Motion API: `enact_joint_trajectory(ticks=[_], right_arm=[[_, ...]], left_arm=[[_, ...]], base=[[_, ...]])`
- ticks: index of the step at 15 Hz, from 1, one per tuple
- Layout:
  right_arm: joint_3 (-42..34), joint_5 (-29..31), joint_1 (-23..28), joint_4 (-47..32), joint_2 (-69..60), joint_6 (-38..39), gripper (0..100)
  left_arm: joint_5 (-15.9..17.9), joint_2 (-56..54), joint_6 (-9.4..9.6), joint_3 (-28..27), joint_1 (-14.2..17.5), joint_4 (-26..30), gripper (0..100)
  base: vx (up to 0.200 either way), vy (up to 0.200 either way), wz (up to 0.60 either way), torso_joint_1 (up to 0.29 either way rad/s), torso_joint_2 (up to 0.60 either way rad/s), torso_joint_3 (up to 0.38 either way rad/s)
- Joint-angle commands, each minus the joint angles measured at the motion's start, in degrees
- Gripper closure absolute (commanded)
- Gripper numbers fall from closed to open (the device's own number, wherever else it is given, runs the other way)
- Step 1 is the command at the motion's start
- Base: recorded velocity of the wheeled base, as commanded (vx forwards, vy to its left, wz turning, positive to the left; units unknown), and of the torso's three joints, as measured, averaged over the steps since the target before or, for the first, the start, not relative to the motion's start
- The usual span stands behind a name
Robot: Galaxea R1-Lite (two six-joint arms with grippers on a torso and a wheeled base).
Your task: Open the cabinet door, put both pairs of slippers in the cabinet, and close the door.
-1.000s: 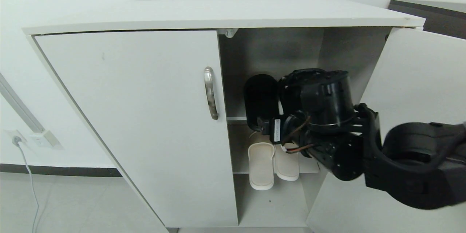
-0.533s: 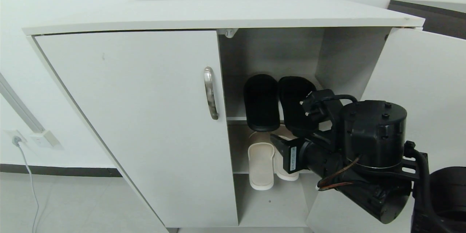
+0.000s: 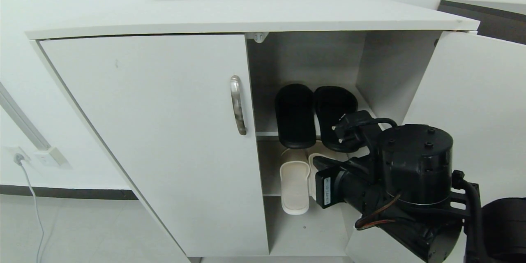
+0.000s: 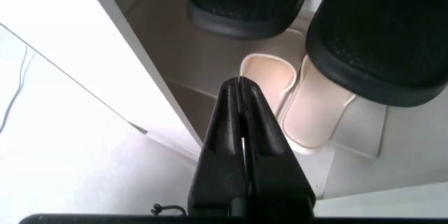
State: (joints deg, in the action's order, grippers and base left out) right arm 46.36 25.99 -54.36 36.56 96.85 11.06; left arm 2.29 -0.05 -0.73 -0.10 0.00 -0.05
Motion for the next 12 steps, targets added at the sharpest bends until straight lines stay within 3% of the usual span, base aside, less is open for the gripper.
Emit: enact_joint_trajectory(ticks=[1, 5, 12], right_arm=[[-0.13, 0.11, -0.40, 0.00, 0.35, 0.02, 100], [-0.39, 0.20, -1.28, 0.00, 0.44, 0.02, 100], [-0.48, 0.20, -1.63, 0.00, 0.53, -0.07, 100]], left_arm=[[-0.01, 0.05, -0.06, 0.01, 0.00, -0.04, 100], [0.08, 0.05, -0.06, 0.01, 0.00, -0.04, 100], [0.17, 0.05, -0.15, 0.01, 0.00, -0.04, 100]], base=[[0.000, 0.000, 0.00, 0.000, 0.00, 0.000], [0.000, 0.000, 0.00, 0.000, 0.00, 0.000], [-0.200, 0.000, 0.00, 0.002, 0.00, 0.002]])
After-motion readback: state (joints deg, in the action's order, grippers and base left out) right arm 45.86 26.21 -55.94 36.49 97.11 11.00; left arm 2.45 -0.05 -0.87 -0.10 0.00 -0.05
